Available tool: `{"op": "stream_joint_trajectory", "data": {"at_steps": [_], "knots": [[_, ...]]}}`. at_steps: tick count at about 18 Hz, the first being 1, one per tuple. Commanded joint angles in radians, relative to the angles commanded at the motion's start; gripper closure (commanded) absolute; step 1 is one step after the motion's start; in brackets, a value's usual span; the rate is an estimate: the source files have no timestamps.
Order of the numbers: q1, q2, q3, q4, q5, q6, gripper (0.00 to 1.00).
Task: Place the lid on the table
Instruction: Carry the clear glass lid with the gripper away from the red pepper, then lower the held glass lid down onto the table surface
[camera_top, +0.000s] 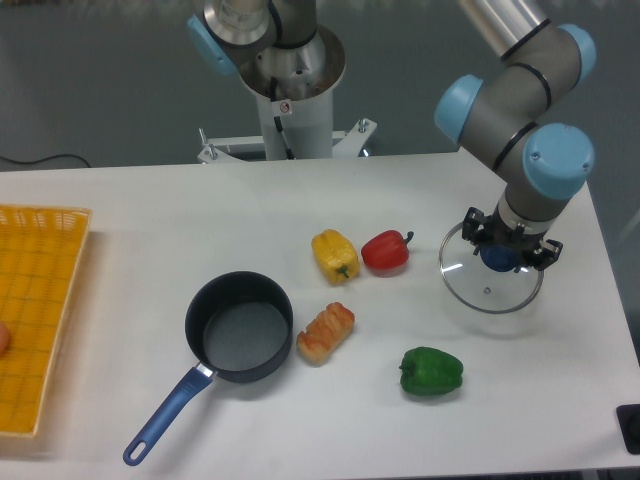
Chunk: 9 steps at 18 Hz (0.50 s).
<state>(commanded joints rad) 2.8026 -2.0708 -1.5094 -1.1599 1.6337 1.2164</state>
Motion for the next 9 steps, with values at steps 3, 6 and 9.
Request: {"op": "stream_joint_trajectory", "data": {"at_steps": [3,6,9], "knots": [[0.0,-0.012,-0.003,0.029,0.0,-0.002,0.43],[-0.002,-0.031,-0.006,0.058,0.0,-0.002,0.43],[-0.003,-0.043,-0.011,0.068,0.002,-0.003,0.43]]}}
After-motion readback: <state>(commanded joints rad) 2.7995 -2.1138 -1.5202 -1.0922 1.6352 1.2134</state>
